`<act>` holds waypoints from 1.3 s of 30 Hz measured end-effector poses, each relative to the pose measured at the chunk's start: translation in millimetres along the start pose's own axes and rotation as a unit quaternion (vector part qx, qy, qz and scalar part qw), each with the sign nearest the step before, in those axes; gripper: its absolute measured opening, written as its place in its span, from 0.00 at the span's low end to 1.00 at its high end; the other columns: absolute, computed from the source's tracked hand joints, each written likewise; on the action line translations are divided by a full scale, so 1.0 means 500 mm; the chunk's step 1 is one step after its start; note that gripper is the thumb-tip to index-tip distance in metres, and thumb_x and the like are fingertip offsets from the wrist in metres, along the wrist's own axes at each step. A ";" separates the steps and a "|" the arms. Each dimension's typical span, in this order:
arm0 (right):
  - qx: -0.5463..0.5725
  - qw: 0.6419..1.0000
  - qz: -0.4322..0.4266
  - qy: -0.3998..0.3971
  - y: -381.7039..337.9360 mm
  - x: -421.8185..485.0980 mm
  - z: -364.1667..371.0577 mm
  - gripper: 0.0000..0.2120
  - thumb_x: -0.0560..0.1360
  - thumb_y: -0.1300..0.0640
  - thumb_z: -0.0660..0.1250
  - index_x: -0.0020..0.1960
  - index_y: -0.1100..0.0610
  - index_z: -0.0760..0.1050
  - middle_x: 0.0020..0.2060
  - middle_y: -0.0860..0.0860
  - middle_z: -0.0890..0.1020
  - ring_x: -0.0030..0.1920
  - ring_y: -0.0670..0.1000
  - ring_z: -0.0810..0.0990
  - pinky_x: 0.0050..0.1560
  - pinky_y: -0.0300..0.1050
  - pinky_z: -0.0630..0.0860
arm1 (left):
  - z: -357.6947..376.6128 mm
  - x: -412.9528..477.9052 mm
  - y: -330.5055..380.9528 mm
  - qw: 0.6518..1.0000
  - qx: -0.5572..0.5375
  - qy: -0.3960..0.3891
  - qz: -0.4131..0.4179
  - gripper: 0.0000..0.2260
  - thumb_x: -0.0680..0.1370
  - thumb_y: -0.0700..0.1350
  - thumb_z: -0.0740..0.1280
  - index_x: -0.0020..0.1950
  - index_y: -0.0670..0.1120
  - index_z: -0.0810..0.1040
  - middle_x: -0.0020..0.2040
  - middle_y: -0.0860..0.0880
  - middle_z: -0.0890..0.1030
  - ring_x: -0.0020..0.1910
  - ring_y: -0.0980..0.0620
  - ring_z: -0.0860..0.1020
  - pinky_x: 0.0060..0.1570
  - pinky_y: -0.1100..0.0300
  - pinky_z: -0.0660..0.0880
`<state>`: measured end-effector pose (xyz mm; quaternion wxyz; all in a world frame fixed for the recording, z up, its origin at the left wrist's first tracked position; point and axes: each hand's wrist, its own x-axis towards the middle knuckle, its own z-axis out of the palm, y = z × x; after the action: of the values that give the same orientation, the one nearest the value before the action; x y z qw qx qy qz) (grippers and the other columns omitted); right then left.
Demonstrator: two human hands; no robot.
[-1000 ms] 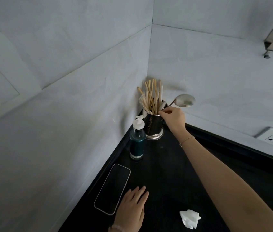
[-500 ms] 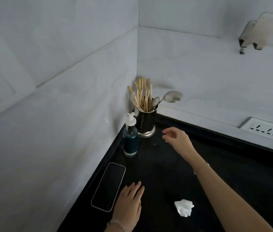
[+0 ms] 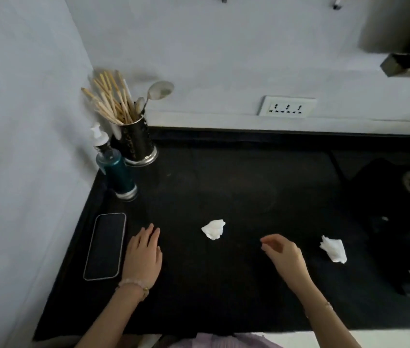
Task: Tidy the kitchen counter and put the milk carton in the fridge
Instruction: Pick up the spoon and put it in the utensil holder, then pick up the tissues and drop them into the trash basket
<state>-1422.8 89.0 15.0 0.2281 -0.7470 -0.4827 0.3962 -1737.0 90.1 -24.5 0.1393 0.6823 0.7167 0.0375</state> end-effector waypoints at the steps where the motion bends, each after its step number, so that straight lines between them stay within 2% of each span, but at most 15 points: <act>1: -0.007 1.000 0.005 0.006 0.019 -0.014 -0.006 0.07 0.75 0.57 0.67 0.51 0.49 0.79 0.45 0.45 0.82 0.48 0.44 0.81 0.43 0.35 0.74 | -0.004 0.000 0.004 1.000 -0.003 -0.008 -0.003 0.21 0.79 0.45 0.57 0.72 0.46 0.61 0.75 0.47 0.59 0.75 0.48 0.56 0.74 0.52 0.56; 3: -0.019 0.999 0.001 0.032 0.045 -0.037 -0.020 0.08 0.75 0.58 0.67 0.52 0.49 0.79 0.46 0.47 0.83 0.47 0.44 0.81 0.46 0.38 0.76 | -0.012 0.004 0.017 1.000 -0.018 -0.009 -0.005 0.20 0.79 0.46 0.58 0.71 0.47 0.64 0.74 0.47 0.62 0.74 0.47 0.58 0.74 0.52 0.58; 5: -0.027 0.996 -0.021 0.084 0.059 -0.050 -0.041 0.11 0.74 0.59 0.68 0.55 0.49 0.78 0.48 0.47 0.82 0.49 0.46 0.81 0.51 0.42 0.78 | -0.022 0.011 0.046 0.998 -0.054 0.004 0.013 0.19 0.78 0.45 0.60 0.69 0.46 0.67 0.72 0.47 0.67 0.72 0.48 0.63 0.71 0.53 0.64; 7: -0.066 0.987 -0.047 0.139 0.073 -0.052 -0.069 0.15 0.73 0.57 0.69 0.60 0.50 0.76 0.53 0.48 0.81 0.55 0.49 0.79 0.56 0.46 0.77 | -0.031 0.022 0.087 0.995 -0.082 0.014 0.055 0.20 0.77 0.45 0.62 0.68 0.45 0.67 0.70 0.47 0.68 0.70 0.49 0.66 0.69 0.54 0.66; 9: -0.117 0.977 -0.044 0.172 0.086 -0.049 -0.101 0.21 0.74 0.56 0.69 0.65 0.50 0.73 0.61 0.50 0.77 0.64 0.52 0.73 0.61 0.49 0.73 | -0.036 0.035 0.130 0.991 -0.093 0.008 0.097 0.22 0.76 0.46 0.64 0.70 0.46 0.66 0.71 0.47 0.67 0.71 0.49 0.66 0.69 0.54 0.67; 12: -0.158 0.969 -0.030 0.186 0.110 -0.043 -0.140 0.27 0.73 0.56 0.70 0.70 0.51 0.68 0.67 0.51 0.73 0.70 0.55 0.66 0.67 0.52 0.67 | -0.033 0.051 0.178 0.986 -0.096 -0.024 0.133 0.26 0.75 0.46 0.66 0.72 0.48 0.62 0.73 0.49 0.64 0.72 0.49 0.63 0.69 0.52 0.66; 15: -0.167 0.973 0.000 0.159 0.143 -0.035 -0.157 0.30 0.72 0.56 0.71 0.72 0.52 0.66 0.71 0.52 0.69 0.72 0.55 0.63 0.70 0.52 0.64 | -0.023 0.053 0.202 0.983 -0.096 -0.047 0.148 0.26 0.74 0.45 0.67 0.71 0.49 0.63 0.72 0.50 0.65 0.71 0.50 0.65 0.68 0.52 0.68; 17: -0.158 0.976 0.012 0.152 0.157 -0.030 -0.162 0.28 0.72 0.57 0.71 0.71 0.52 0.67 0.70 0.52 0.70 0.71 0.55 0.65 0.68 0.51 0.67 | -0.014 0.051 0.207 0.984 -0.086 -0.058 0.146 0.24 0.75 0.44 0.67 0.70 0.49 0.65 0.70 0.51 0.68 0.68 0.50 0.67 0.67 0.53 0.69; 21: -0.155 0.970 0.005 0.184 0.162 -0.029 -0.156 0.21 0.73 0.61 0.68 0.66 0.54 0.73 0.63 0.52 0.77 0.63 0.55 0.73 0.59 0.49 0.73 | -0.002 0.046 0.205 0.986 -0.081 -0.038 0.140 0.18 0.75 0.42 0.67 0.64 0.49 0.71 0.63 0.51 0.75 0.61 0.51 0.73 0.59 0.56 0.73; 24: -0.153 0.966 -0.011 0.207 0.165 -0.029 -0.149 0.16 0.74 0.63 0.66 0.61 0.54 0.77 0.58 0.52 0.80 0.58 0.55 0.75 0.53 0.47 0.73 | -0.002 0.039 0.209 0.988 -0.084 -0.040 0.126 0.15 0.74 0.42 0.67 0.61 0.48 0.73 0.59 0.50 0.76 0.57 0.51 0.74 0.56 0.57 0.75; 26: -0.129 0.968 -0.005 0.214 0.171 -0.027 -0.149 0.13 0.75 0.62 0.65 0.58 0.54 0.79 0.55 0.52 0.80 0.56 0.55 0.77 0.51 0.47 0.73 | -0.004 0.035 0.214 0.987 -0.102 -0.044 0.113 0.13 0.75 0.43 0.66 0.59 0.47 0.73 0.57 0.49 0.77 0.55 0.52 0.75 0.53 0.58 0.76; 30: -0.058 0.973 0.010 0.222 0.169 -0.027 -0.167 0.09 0.76 0.56 0.65 0.54 0.53 0.80 0.43 0.49 0.80 0.44 0.50 0.78 0.38 0.38 0.69 | -0.013 0.026 0.223 0.979 -0.180 -0.061 0.072 0.12 0.76 0.47 0.64 0.59 0.47 0.73 0.55 0.50 0.77 0.51 0.54 0.77 0.49 0.59 0.77; 34: 0.017 0.973 0.027 0.229 0.171 -0.040 -0.187 0.09 0.75 0.53 0.67 0.53 0.54 0.80 0.43 0.50 0.82 0.43 0.48 0.79 0.38 0.36 0.71 | -0.022 0.000 0.247 0.954 -0.286 -0.071 0.047 0.12 0.76 0.48 0.64 0.58 0.46 0.74 0.52 0.49 0.79 0.50 0.53 0.78 0.48 0.58 0.77; 39: 0.081 0.962 0.058 0.253 0.182 -0.118 -0.205 0.08 0.75 0.53 0.68 0.53 0.53 0.79 0.44 0.50 0.82 0.44 0.49 0.79 0.41 0.40 0.73 | -0.031 -0.047 0.290 0.928 -0.347 -0.110 0.084 0.10 0.76 0.48 0.64 0.55 0.47 0.76 0.47 0.49 0.81 0.46 0.54 0.79 0.42 0.66 0.74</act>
<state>-1303.5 1.1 30.6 0.3795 -0.8286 -0.3311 0.2446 -1599.9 78.7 29.1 0.4414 0.6490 0.5792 0.2204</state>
